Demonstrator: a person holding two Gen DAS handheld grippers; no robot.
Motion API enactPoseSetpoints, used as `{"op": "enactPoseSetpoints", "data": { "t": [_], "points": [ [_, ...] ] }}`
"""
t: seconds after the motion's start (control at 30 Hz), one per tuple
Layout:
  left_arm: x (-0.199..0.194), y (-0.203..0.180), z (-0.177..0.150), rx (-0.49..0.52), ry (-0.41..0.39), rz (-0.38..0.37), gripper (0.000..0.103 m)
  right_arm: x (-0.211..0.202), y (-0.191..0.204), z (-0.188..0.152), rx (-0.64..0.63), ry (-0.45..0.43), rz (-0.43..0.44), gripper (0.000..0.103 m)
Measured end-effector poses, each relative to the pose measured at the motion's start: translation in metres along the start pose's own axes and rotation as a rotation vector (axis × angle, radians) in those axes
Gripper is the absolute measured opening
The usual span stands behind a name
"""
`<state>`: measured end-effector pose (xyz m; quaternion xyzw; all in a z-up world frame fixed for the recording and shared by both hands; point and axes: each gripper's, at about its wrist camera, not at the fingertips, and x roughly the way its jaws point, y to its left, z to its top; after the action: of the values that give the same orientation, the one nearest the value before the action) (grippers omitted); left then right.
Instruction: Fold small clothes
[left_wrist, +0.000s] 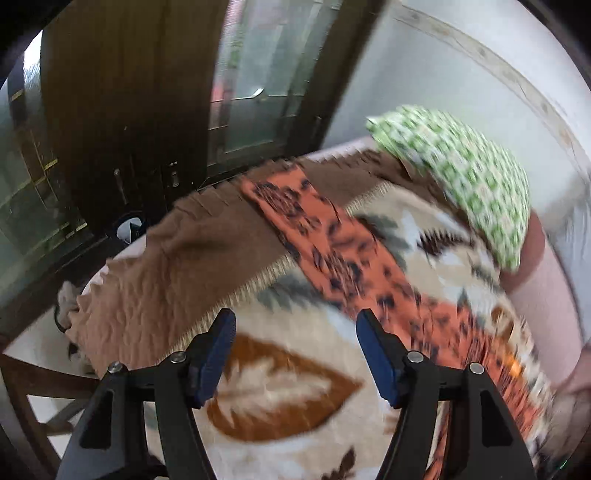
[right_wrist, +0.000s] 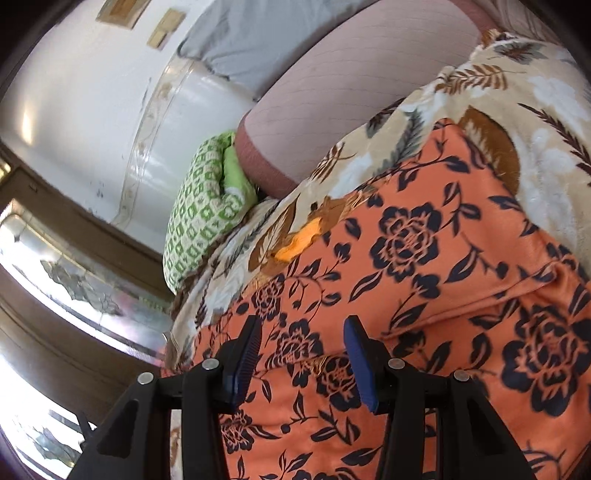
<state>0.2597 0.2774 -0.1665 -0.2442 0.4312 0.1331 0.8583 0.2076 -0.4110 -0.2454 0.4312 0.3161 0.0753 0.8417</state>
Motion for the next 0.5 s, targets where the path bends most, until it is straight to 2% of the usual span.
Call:
{"op": "enactPoseSetpoints", "data": {
  "t": [0.17, 0.27, 0.37, 0.43, 0.5],
  "points": [
    [0.046, 0.016, 0.034, -0.220, 0.090, -0.124, 0.069, 0.018, 0.005, -0.006, -0.028, 0.036, -0.018, 0.050],
    [0.079, 0.008, 0.052, -0.256, 0.092, -0.129, 0.068, 0.025, 0.005, -0.005, -0.043, 0.047, -0.036, 0.050],
    [0.105, 0.009, 0.064, -0.289, 0.075, -0.097, 0.068, 0.028, 0.007, -0.003, -0.050, 0.051, -0.028, 0.050],
    [0.121, 0.012, 0.067, -0.321, 0.080, -0.096, 0.060, 0.028, 0.009, -0.002, -0.077, 0.045, -0.043, 0.050],
    [0.134, 0.013, 0.069, -0.334, 0.093, -0.115, 0.042, 0.031, 0.011, -0.001, -0.106, 0.041, -0.069, 0.050]
  ]
}}
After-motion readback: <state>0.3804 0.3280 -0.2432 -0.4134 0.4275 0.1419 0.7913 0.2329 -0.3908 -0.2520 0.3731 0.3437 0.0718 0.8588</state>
